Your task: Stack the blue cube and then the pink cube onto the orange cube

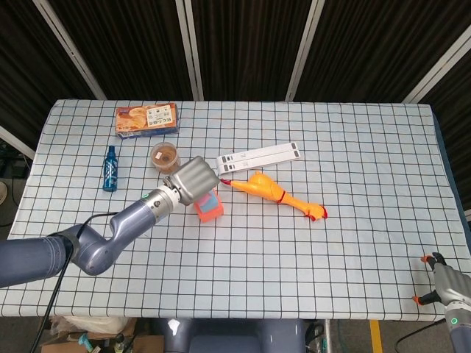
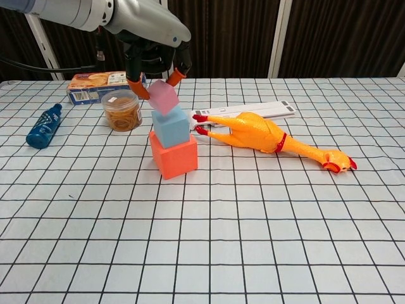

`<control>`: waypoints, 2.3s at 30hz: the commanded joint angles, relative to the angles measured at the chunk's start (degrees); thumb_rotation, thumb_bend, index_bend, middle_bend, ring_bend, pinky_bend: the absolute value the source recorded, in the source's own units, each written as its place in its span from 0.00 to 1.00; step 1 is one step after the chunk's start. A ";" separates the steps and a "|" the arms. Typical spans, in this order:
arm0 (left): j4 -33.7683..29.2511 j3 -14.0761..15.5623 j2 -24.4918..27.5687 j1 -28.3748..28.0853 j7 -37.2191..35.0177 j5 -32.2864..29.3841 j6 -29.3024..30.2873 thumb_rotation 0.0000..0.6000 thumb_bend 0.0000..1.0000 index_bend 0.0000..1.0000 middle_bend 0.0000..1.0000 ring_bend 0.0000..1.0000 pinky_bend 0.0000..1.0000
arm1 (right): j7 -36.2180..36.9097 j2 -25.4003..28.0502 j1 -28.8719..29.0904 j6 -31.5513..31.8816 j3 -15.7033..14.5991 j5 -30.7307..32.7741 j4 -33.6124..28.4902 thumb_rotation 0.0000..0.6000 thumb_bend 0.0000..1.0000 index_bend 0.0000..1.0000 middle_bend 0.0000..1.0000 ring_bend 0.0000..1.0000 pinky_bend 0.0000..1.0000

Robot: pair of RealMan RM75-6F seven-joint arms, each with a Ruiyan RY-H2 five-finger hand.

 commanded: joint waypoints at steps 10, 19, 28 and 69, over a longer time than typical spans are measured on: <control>5.82 -1.19 -2.71 1.20 -4.82 5.45 -4.71 1.00 0.34 0.72 0.76 0.77 0.94 | 0.00 -0.15 0.05 -0.46 -0.24 1.18 0.45 1.00 0.12 0.21 0.08 0.24 0.26; 7.37 -2.77 -2.59 1.61 -8.85 8.62 -7.37 1.00 0.34 0.72 0.76 0.77 0.94 | -1.02 -0.42 0.48 -0.52 -0.29 3.38 0.97 1.00 0.12 0.21 0.08 0.24 0.26; 9.66 -2.95 -3.00 1.41 -11.50 10.31 -10.38 1.00 0.34 0.72 0.76 0.77 0.93 | -1.99 -0.80 0.94 -0.91 -0.45 5.83 2.00 1.00 0.12 0.21 0.08 0.24 0.26; 15.14 -4.47 -3.18 -2.16 -23.66 16.23 -21.31 1.00 0.34 0.75 0.76 0.77 0.92 | -4.77 -1.51 2.13 -1.60 -1.01 12.10 4.04 1.00 0.12 0.21 0.08 0.24 0.26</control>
